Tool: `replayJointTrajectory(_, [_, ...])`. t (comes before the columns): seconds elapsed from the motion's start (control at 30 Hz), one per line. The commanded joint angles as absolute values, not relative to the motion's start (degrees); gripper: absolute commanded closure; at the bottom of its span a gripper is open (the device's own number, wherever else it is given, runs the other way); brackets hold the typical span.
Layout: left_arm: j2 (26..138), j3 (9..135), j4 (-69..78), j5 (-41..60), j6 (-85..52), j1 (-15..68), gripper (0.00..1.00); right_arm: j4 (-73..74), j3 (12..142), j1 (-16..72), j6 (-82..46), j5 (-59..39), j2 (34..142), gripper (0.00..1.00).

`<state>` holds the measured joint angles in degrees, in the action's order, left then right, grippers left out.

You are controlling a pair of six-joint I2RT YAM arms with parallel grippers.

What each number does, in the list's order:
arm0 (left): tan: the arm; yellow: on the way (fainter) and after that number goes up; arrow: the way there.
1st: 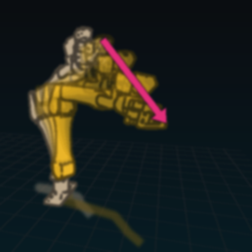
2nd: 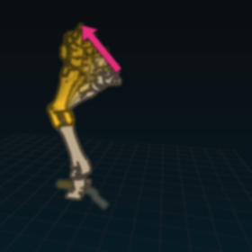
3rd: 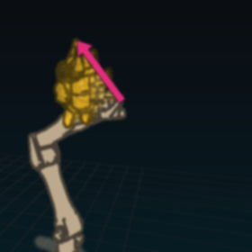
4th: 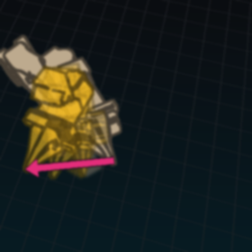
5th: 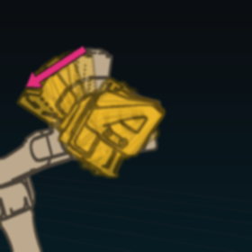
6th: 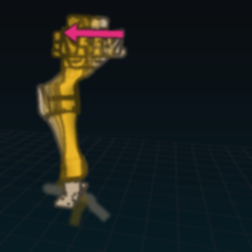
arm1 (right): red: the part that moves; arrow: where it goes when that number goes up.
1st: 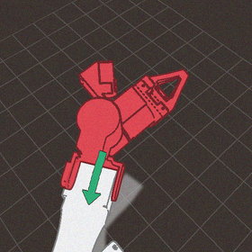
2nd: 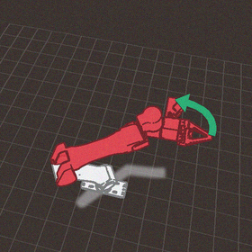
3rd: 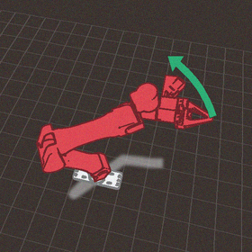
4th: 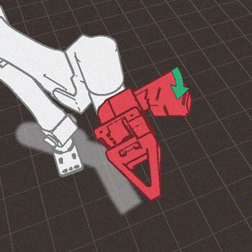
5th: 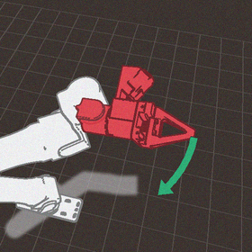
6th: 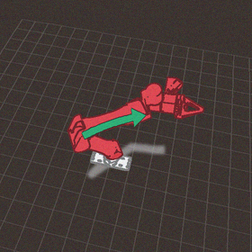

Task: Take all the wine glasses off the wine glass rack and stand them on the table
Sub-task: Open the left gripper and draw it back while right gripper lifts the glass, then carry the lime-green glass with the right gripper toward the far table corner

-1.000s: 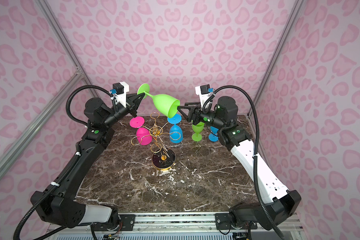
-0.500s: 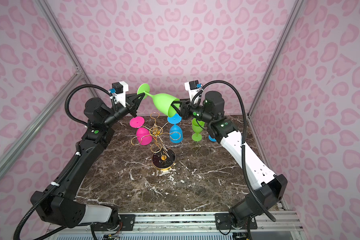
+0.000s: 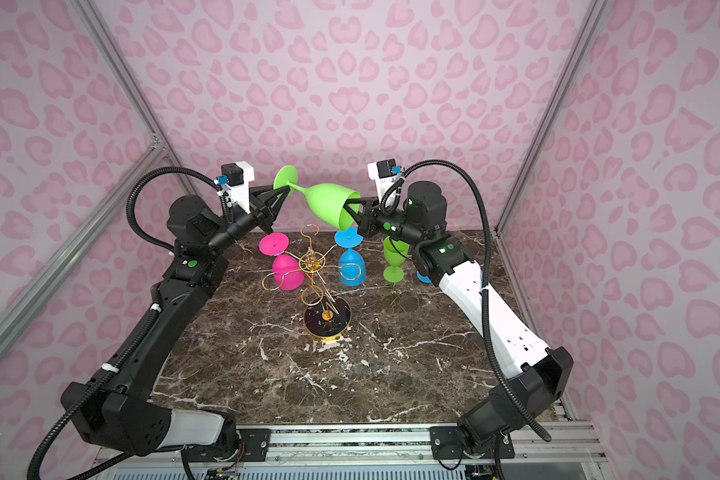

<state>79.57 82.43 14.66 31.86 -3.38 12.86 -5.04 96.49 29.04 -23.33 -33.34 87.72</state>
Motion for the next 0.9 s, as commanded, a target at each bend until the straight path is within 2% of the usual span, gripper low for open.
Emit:
replayJointTrajectory(0.0, [78.77,82.18,17.52,30.28,-3.55,12.89,0.67,-1.89,96.67,29.07,-25.06,-32.13,86.75,1.00])
replayJointTrajectory(0.13, [77.40,81.59,16.90,26.43,-1.58,12.80,0.39,-3.80,97.22,27.62,-24.06,-29.69,84.57,1.00])
replayJointTrajectory(0.23, [75.92,80.57,17.22,22.92,-0.47,12.81,0.30,-9.87,99.63,24.16,-22.11,-28.55,83.80,1.00])
replayJointTrajectory(0.43, [73.07,78.54,18.27,17.65,0.40,12.19,0.19,-25.32,104.34,11.56,-17.88,-26.63,83.39,1.00])
replayJointTrajectory(0.6, [71.83,78.14,19.15,14.43,-0.54,10.61,0.14,-41.67,110.66,3.44,-10.45,-19.21,85.80,1.00])
replayJointTrajectory(0.87, [70.70,78.00,18.26,13.69,-0.02,9.57,0.00,-61.12,122.15,-3.55,-3.50,-7.36,93.78,1.00])
